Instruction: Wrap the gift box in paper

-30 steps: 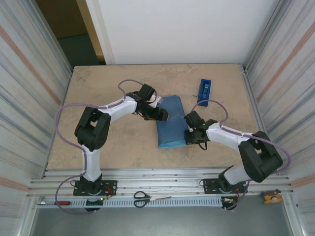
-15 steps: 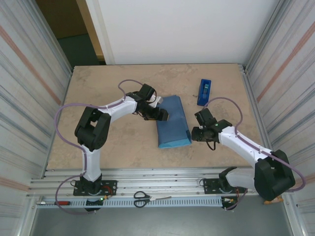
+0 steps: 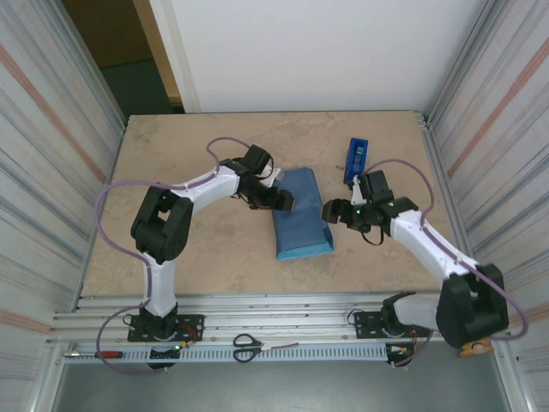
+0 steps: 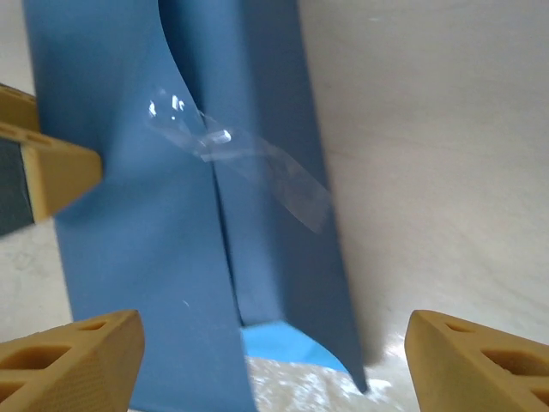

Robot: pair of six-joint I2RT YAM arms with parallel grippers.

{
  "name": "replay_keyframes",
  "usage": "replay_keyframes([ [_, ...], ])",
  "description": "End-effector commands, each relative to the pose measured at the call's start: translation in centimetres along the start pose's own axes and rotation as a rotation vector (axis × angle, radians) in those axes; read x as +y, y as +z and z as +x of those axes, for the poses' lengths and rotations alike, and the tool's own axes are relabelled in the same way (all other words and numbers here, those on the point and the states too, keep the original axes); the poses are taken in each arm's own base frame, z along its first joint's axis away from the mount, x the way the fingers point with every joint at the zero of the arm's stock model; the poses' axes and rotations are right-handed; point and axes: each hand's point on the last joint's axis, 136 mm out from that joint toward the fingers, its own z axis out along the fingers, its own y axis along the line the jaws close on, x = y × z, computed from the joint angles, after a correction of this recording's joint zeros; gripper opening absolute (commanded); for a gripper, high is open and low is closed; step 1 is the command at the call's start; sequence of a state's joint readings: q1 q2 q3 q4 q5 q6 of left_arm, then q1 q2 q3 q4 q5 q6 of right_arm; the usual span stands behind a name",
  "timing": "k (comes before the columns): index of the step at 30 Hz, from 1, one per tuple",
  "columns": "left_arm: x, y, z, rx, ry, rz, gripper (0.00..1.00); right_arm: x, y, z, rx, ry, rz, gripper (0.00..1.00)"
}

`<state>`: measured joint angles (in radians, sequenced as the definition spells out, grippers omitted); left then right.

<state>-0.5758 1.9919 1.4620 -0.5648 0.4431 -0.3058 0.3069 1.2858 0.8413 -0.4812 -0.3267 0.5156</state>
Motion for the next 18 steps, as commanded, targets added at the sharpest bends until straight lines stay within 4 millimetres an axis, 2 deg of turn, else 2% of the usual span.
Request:
replay_keyframes([
  [1,2.0,0.2,2.1,0.100,-0.036,-0.075,0.83,1.9,0.9,-1.4,0.028,-0.006,-0.091,0.78],
  [5,1.1,-0.9,0.7,0.060,-0.051,-0.035,0.86,1.9,2.5,-2.1,0.070,0.015,-0.136,0.78],
  [7,0.7,-1.4,0.0,0.040,-0.056,-0.014,0.98,1.6,3.4,-2.0,0.098,0.023,-0.139,0.76],
  [13,0.0,-2.3,-1.2,-0.018,-0.090,0.042,0.99,2.3,4.6,-0.9,0.166,0.028,-0.213,0.74],
  [18,0.6,-1.7,-1.5,-0.021,-0.125,0.064,0.97,3.0,4.3,0.3,0.185,0.049,-0.282,0.68],
])
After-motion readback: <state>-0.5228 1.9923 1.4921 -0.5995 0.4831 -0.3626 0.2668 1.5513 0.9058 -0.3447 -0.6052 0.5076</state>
